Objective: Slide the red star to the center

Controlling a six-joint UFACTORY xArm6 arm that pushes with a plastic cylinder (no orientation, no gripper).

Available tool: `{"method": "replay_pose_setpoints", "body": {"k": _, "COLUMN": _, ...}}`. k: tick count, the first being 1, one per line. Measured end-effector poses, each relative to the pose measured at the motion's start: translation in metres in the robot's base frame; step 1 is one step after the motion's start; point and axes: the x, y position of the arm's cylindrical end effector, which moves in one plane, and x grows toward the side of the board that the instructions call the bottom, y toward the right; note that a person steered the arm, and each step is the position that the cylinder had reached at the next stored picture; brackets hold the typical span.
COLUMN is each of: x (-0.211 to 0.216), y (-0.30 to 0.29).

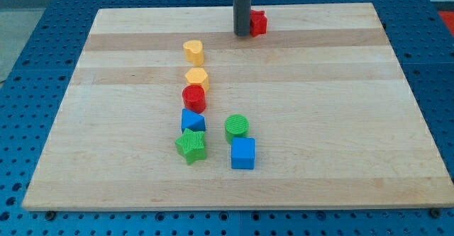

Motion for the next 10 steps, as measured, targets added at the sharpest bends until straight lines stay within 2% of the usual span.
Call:
{"method": "replay_pose_setpoints", "body": {"k": 5, "x": -0.048, "y": -0.015}}
{"method": "replay_pose_setpoints", "body": {"k": 6, "x": -0.057, "y": 0.020}}
{"method": "replay_pose_setpoints", "body": {"k": 8, "x": 0.023, "y": 0.001}}
{"method": "replay_pose_setpoints", "body": {"k": 9, "x": 0.046, "y": 0.005}}
{"method": "replay_pose_setpoints", "body": {"k": 10, "x": 0.001, "y": 0.015}}
